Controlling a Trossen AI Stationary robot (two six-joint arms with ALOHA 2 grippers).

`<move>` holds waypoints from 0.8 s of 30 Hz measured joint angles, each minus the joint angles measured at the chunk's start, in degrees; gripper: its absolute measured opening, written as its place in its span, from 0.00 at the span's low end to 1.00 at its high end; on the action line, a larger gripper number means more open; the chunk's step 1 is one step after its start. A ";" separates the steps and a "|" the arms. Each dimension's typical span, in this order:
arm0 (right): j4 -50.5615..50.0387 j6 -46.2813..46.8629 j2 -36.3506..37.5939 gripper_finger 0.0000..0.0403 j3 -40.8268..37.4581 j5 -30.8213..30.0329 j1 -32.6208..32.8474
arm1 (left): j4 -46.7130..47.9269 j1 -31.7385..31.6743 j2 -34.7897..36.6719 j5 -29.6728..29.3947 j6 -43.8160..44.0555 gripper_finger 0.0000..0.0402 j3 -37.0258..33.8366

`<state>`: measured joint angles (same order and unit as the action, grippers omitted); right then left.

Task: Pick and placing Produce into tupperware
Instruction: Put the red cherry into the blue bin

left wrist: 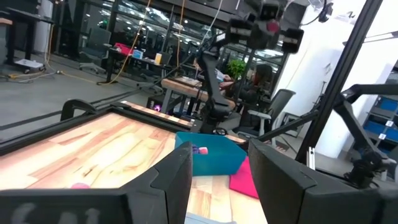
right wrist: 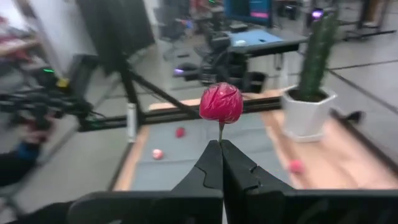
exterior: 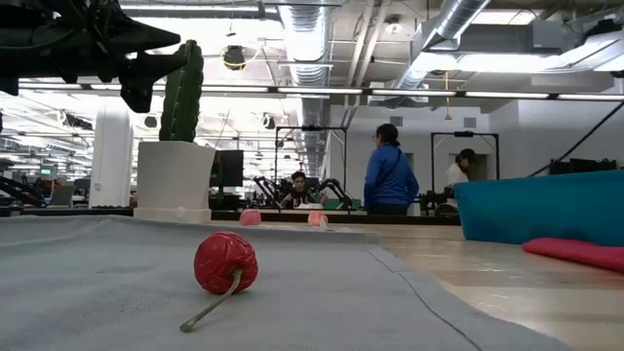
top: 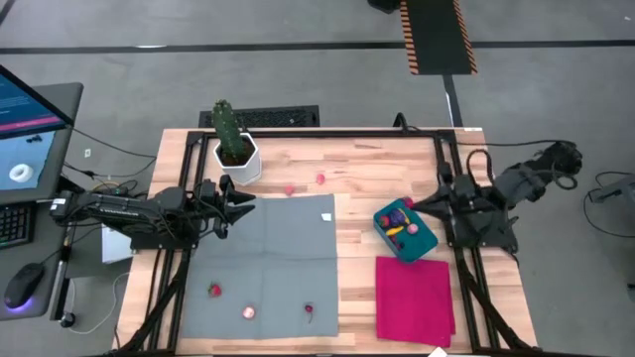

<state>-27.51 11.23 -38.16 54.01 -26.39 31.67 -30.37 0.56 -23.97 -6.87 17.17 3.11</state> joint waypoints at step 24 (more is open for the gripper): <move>46.55 3.62 15.35 0.02 -46.42 6.70 15.85 | 0.07 0.02 -0.02 -2.63 -0.85 0.37 0.00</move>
<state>19.05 14.85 -22.81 7.60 -19.69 47.52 -30.30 0.57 -23.99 -9.50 16.32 3.11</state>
